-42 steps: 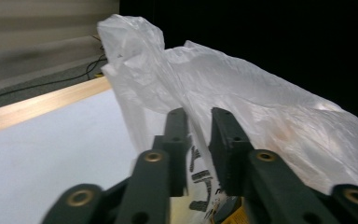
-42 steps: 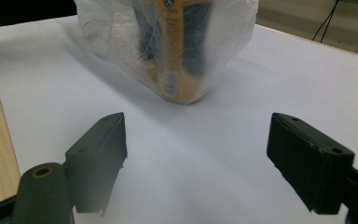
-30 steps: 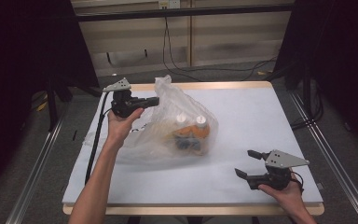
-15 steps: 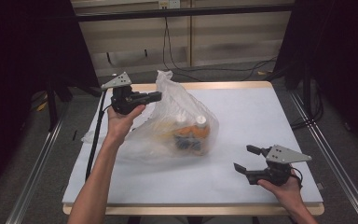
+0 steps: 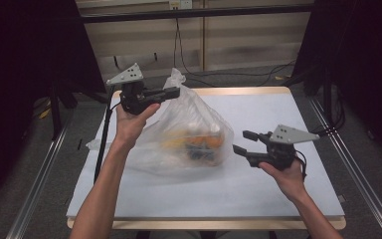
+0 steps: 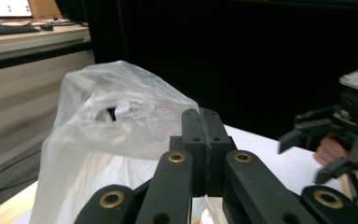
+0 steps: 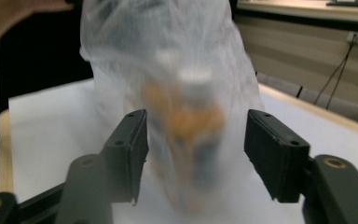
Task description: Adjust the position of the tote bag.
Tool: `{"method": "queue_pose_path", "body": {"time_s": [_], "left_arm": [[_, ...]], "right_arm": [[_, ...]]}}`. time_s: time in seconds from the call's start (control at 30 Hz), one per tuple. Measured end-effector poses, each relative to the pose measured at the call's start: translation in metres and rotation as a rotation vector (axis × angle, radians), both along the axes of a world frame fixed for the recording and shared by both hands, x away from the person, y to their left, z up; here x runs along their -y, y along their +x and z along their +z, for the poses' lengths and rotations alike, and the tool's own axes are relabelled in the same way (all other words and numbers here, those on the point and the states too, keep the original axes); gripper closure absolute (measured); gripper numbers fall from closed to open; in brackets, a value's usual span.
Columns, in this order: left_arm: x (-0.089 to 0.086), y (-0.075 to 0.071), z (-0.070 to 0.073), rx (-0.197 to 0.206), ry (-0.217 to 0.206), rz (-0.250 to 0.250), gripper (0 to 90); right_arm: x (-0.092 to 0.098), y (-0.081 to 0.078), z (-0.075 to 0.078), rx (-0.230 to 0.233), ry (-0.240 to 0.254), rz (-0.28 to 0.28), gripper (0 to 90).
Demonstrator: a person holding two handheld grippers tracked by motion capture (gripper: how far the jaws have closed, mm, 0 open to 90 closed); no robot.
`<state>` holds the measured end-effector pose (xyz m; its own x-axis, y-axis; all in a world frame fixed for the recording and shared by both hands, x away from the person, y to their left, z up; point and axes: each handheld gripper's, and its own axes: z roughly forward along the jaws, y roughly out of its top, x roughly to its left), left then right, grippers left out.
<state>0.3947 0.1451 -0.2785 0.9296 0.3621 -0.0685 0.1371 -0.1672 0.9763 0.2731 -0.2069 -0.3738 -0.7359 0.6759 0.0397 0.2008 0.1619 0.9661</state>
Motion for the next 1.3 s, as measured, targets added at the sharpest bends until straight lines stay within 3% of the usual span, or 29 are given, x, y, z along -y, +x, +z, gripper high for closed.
{"method": "queue_pose_path", "body": {"time_s": [0.3, 0.53, 0.7, 0.77, 0.87, 1.0, 1.3], "left_arm": [[0.012, -0.007, 0.011, 0.028, 0.004, -0.043, 90.0], [0.024, -0.008, 0.02, 0.04, 0.003, -0.06, 90.0], [0.035, -0.009, 0.026, 0.055, 0.016, -0.092, 90.0], [0.038, -0.011, 0.029, 0.054, 0.01, -0.103, 90.0], [0.041, -0.013, 0.032, 0.066, 0.012, -0.107, 90.0], [0.04, -0.013, 0.028, 0.052, 0.006, -0.102, 89.5], [0.021, -0.014, 0.014, 0.037, -0.012, -0.051, 68.8]], "right_arm": [[-0.044, 0.043, 0.041, 0.037, -0.015, 0.066, 42.8], [-0.063, 0.061, 0.067, 0.066, -0.009, 0.095, 41.7], [-0.076, 0.07, 0.078, 0.061, -0.022, 0.125, 42.9], [-0.078, 0.073, 0.081, 0.06, -0.013, 0.129, 48.8], [-0.077, 0.076, 0.084, 0.055, 0.011, 0.138, 64.5], [-0.074, 0.075, 0.083, 0.036, 0.027, 0.156, 87.1], [-0.059, 0.074, 0.086, 0.029, 0.05, 0.137, 90.0]]}}
